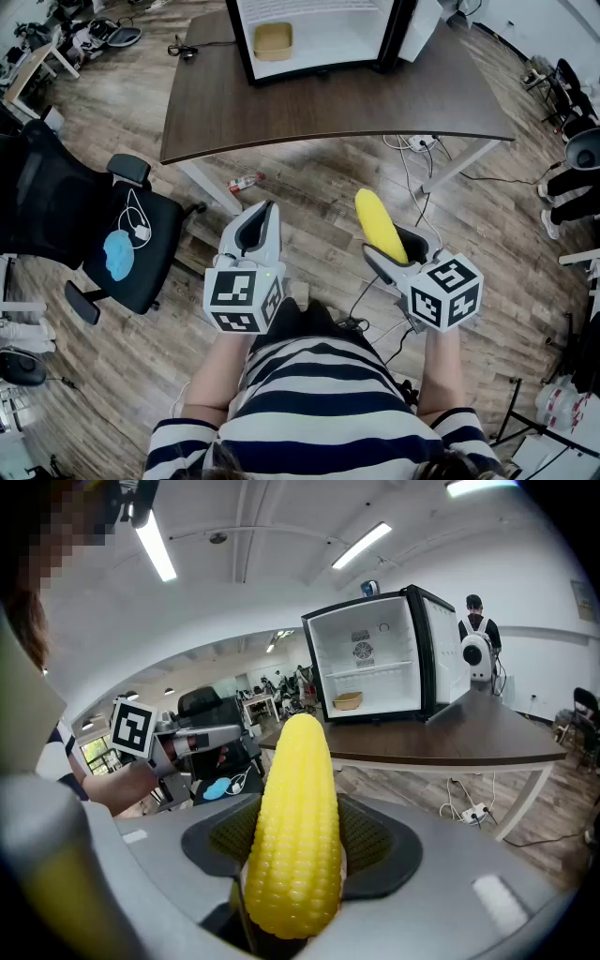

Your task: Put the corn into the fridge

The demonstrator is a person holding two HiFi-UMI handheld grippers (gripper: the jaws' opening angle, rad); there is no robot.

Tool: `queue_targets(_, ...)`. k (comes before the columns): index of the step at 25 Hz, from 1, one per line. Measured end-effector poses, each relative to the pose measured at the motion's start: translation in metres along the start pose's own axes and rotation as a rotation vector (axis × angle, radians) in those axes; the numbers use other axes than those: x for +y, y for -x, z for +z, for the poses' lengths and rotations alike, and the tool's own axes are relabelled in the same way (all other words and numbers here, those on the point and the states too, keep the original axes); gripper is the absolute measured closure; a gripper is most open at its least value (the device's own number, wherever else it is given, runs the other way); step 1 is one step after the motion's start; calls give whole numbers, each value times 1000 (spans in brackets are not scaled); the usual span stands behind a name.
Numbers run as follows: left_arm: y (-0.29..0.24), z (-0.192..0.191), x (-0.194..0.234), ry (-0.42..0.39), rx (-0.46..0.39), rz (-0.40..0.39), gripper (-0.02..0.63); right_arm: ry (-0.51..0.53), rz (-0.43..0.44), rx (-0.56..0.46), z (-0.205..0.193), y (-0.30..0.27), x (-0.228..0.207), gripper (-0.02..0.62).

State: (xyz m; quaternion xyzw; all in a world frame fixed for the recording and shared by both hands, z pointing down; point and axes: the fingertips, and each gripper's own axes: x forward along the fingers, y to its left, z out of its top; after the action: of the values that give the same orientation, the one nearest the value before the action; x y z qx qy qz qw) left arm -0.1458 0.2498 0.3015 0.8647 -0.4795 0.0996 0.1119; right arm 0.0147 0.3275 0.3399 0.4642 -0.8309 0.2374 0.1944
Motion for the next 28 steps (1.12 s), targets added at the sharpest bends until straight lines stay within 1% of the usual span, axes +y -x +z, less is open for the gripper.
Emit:
queue_targets(5,-4,2,-2,-1,4,-1,606,-26,16,-14,5,0,-4,337)
queue_targets(15,-15,-3,7,10,32,-3,606,-15,12,32,5,-17,-12,336)
queue_targets(22,-34,1,25,30,34,-3,606,8,25,50,22,-41,-19,336)
queue_targets(28,-56,7,47,42,33,-9,606,18,32,51,45,-68,-27,336)
